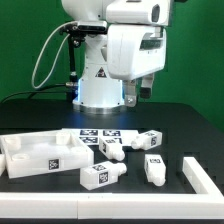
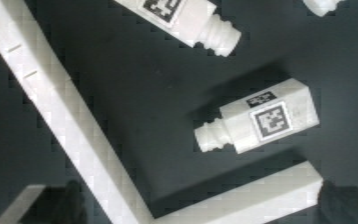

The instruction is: Assemble one leg

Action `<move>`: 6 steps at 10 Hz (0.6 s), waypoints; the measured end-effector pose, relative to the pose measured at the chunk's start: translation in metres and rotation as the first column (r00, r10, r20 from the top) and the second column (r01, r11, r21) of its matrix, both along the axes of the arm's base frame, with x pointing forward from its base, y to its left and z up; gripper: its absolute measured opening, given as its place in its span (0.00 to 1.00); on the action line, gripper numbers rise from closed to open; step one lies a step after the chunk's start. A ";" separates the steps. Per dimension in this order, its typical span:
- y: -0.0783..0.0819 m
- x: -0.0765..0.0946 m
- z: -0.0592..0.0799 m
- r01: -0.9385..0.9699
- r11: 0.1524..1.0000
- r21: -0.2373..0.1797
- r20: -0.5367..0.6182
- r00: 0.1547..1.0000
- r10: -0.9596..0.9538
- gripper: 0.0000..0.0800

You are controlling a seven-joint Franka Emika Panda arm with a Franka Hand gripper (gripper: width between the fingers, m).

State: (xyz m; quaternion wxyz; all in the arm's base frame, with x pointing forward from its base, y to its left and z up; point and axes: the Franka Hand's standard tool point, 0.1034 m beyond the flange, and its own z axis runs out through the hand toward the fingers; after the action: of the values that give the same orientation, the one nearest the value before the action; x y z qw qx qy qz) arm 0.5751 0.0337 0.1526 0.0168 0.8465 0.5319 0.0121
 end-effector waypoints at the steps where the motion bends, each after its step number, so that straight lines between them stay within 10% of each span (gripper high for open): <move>1: 0.000 0.000 0.000 0.000 1.000 0.000 0.000 1.000 0.000 0.81; 6: -0.009 0.002 -0.012 0.011 1.000 -0.002 0.000 1.000 -0.011 0.81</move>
Offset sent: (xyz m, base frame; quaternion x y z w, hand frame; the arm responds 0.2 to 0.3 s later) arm 0.0000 0.0000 0.0000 0.0000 0.0000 0.0000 1.0000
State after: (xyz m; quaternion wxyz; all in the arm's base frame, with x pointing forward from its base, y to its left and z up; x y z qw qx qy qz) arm 0.5767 0.0251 0.1405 0.0178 0.8493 0.5274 0.0116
